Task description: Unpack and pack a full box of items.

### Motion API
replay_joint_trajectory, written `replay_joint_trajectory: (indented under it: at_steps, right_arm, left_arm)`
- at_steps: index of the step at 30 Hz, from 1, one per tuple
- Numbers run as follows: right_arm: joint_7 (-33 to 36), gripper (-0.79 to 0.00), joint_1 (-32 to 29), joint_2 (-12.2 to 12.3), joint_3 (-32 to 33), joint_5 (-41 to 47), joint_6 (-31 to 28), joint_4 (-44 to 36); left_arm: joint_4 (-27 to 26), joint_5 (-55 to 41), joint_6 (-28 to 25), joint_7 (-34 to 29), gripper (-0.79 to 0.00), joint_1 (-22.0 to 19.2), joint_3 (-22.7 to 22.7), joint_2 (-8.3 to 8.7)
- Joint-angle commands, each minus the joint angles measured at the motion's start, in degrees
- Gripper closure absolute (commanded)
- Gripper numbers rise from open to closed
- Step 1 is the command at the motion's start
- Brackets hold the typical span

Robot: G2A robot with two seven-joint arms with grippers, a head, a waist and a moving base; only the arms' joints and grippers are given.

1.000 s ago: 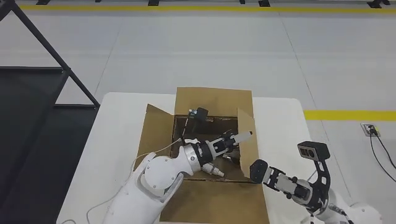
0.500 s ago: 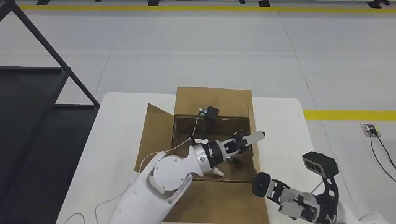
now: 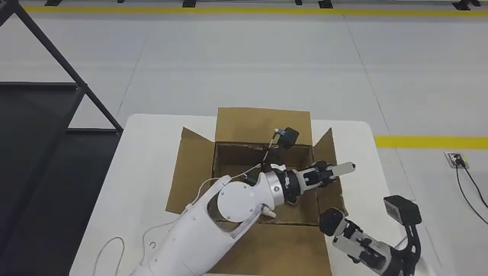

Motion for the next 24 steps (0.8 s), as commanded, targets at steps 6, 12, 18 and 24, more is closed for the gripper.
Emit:
replay_joint_trajectory:
  at_steps: [6, 12, 18, 24]
  right_arm:
    - [-7.6, -0.785, -0.5, 0.1, 2.3, -4.4, 4.8, 0.1]
    - [-11.3, -0.785, 0.2, 0.3, 2.7, -6.8, 9.1, 1.1]
    - [-10.8, -0.785, 1.3, 0.7, 4.3, -6.1, 12.0, 3.4]
    - [-9.0, -0.785, 2.9, 1.1, 4.2, -4.1, 13.5, 6.2]
  left_arm:
    - [-0.8, 1.3, -1.7, 0.7, -0.785, 1.7, -1.5, -0.13]
    - [-10.2, 7.9, -2.6, 3.9, -0.785, 7.3, -8.8, 1.92]
    - [-24.1, 16.2, -1.3, 4.9, -0.785, 18.3, -20.5, 4.95]
    - [-35.7, 20.2, -1.9, 6.7, -0.785, 30.1, -31.3, 6.9]
